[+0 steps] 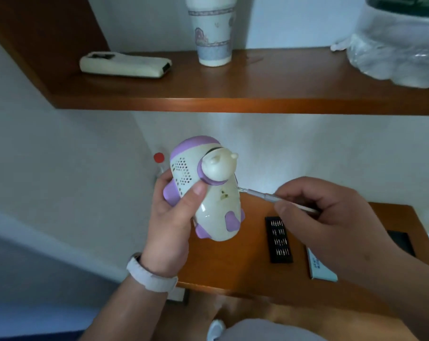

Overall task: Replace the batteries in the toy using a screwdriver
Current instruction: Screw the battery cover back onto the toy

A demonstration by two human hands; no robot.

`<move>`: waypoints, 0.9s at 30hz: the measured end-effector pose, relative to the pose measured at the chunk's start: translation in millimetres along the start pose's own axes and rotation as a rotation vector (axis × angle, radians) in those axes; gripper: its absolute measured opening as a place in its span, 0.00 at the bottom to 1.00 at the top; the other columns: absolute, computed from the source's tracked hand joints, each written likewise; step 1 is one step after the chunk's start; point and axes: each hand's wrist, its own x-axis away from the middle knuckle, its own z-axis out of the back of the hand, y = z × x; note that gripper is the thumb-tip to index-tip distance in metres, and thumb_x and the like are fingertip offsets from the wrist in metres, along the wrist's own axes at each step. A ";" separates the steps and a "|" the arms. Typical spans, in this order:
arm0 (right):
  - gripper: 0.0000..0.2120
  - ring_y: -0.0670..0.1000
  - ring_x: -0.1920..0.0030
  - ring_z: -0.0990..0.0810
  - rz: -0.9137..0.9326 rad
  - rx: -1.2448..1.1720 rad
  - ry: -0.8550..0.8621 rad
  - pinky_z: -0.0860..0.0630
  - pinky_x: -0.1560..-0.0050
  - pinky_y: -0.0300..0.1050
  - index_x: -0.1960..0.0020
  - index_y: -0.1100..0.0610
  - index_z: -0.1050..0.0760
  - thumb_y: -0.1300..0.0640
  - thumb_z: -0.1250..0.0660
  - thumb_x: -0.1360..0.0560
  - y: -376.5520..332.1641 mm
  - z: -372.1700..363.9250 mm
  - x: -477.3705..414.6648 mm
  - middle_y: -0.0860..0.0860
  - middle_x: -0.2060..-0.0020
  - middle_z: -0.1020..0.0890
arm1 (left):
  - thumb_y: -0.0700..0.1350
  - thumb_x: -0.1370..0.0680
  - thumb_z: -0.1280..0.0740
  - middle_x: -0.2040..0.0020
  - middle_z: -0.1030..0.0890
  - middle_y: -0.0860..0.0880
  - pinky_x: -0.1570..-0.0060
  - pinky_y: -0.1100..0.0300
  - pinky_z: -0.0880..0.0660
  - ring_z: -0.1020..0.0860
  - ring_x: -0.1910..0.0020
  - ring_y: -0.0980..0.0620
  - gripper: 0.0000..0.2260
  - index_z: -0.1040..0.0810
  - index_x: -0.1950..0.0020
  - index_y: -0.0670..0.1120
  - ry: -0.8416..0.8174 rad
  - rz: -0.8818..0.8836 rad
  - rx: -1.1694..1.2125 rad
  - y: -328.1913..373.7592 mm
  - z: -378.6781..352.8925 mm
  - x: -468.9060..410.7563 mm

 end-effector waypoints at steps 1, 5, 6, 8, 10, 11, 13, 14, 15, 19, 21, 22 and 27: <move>0.04 0.50 0.72 0.26 0.017 0.007 -0.005 0.33 0.77 0.33 0.57 0.43 0.21 0.51 0.34 0.25 -3.7 1.9 0.9 0.49 0.71 0.22 | 0.65 0.39 0.19 0.39 0.19 0.39 0.47 0.43 0.20 0.19 0.42 0.36 0.46 0.30 0.30 0.43 0.017 -0.021 0.000 4.0 -1.1 2.4; 0.06 0.47 0.73 0.26 0.078 0.055 -0.020 0.34 0.77 0.29 0.60 0.44 0.21 0.49 0.34 0.24 -15.5 6.4 5.8 0.48 0.72 0.22 | 0.66 0.40 0.19 0.43 0.17 0.43 0.52 0.47 0.20 0.17 0.46 0.39 0.43 0.28 0.33 0.46 0.075 -0.091 -0.030 18.8 -3.1 11.2; 0.06 0.46 0.73 0.26 0.087 0.067 -0.026 0.34 0.77 0.29 0.60 0.45 0.21 0.50 0.34 0.24 -18.1 7.1 7.0 0.47 0.72 0.22 | 0.66 0.40 0.19 0.44 0.16 0.44 0.53 0.49 0.20 0.16 0.47 0.41 0.41 0.27 0.34 0.48 0.089 -0.108 -0.041 21.7 -2.9 13.4; 0.03 0.45 0.74 0.26 0.090 0.067 -0.034 0.35 0.77 0.29 0.57 0.44 0.21 0.50 0.32 0.24 -22.3 8.3 9.2 0.47 0.73 0.22 | 0.66 0.40 0.20 0.46 0.15 0.48 0.56 0.52 0.19 0.16 0.48 0.44 0.38 0.26 0.36 0.52 0.115 -0.141 -0.065 26.8 -2.7 18.4; 0.04 0.44 0.75 0.26 0.094 0.066 -0.039 0.36 0.78 0.29 0.54 0.41 0.22 0.49 0.33 0.27 -26.0 8.9 10.5 0.46 0.73 0.22 | 0.66 0.40 0.20 0.46 0.15 0.49 0.57 0.49 0.18 0.15 0.48 0.44 0.36 0.25 0.37 0.55 0.144 -0.161 -0.081 30.6 -2.7 23.3; 0.05 0.44 0.75 0.27 0.098 0.066 -0.041 0.36 0.78 0.29 0.54 0.41 0.22 0.49 0.34 0.28 -27.3 9.1 10.8 0.46 0.73 0.22 | 0.66 0.40 0.20 0.46 0.15 0.49 0.57 0.46 0.18 0.15 0.48 0.44 0.35 0.25 0.38 0.56 0.161 -0.168 -0.086 32.2 -2.6 25.5; 0.05 0.45 0.75 0.26 0.104 0.069 -0.039 0.36 0.78 0.29 0.54 0.41 0.22 0.48 0.34 0.29 -30.1 8.9 11.4 0.46 0.73 0.23 | 0.66 0.40 0.20 0.46 0.15 0.50 0.57 0.43 0.18 0.15 0.48 0.43 0.32 0.24 0.40 0.59 0.180 -0.190 -0.091 35.6 -2.6 29.4; 0.04 0.45 0.74 0.26 0.112 0.074 -0.042 0.36 0.78 0.28 0.55 0.41 0.22 0.48 0.34 0.29 -30.6 8.9 11.8 0.47 0.73 0.23 | 0.66 0.40 0.20 0.46 0.15 0.51 0.57 0.45 0.18 0.15 0.48 0.44 0.31 0.24 0.40 0.60 0.180 -0.201 -0.092 37.3 -2.4 30.9; 0.04 0.44 0.74 0.26 0.122 0.078 -0.038 0.36 0.78 0.28 0.55 0.42 0.22 0.48 0.34 0.28 -30.6 8.6 12.2 0.47 0.72 0.23 | 0.66 0.39 0.20 0.46 0.15 0.51 0.58 0.47 0.18 0.15 0.48 0.45 0.31 0.24 0.40 0.60 0.178 -0.212 -0.097 39.1 -2.5 32.2; 0.03 0.42 0.75 0.27 0.147 0.084 -0.044 0.37 0.77 0.26 0.57 0.45 0.21 0.50 0.33 0.28 -31.0 8.3 13.8 0.46 0.73 0.23 | 0.66 0.38 0.21 0.48 0.16 0.52 0.63 0.58 0.19 0.15 0.51 0.48 0.35 0.26 0.36 0.54 0.184 -0.263 -0.144 45.8 -3.3 35.0; 0.03 0.42 0.75 0.27 0.145 0.083 -0.052 0.37 0.77 0.26 0.58 0.45 0.21 0.50 0.34 0.28 -31.3 8.7 14.2 0.46 0.73 0.23 | 0.64 0.37 0.21 0.48 0.16 0.53 0.64 0.60 0.20 0.16 0.51 0.49 0.35 0.27 0.36 0.53 0.179 -0.284 -0.167 48.2 -4.5 35.8; 0.03 0.42 0.75 0.27 0.138 0.076 -0.054 0.37 0.77 0.26 0.57 0.45 0.21 0.49 0.34 0.28 -31.4 9.0 14.3 0.46 0.73 0.23 | 0.62 0.36 0.21 0.48 0.17 0.53 0.65 0.60 0.20 0.16 0.51 0.49 0.33 0.27 0.36 0.54 0.179 -0.292 -0.179 49.0 -4.8 36.1; 0.03 0.43 0.75 0.26 0.136 0.089 -0.045 0.36 0.77 0.27 0.56 0.43 0.21 0.49 0.34 0.27 -31.8 9.2 16.1 0.45 0.72 0.23 | 0.56 0.34 0.23 0.47 0.17 0.53 0.63 0.60 0.19 0.16 0.50 0.51 0.30 0.28 0.35 0.53 0.167 -0.333 -0.212 51.2 -6.4 36.7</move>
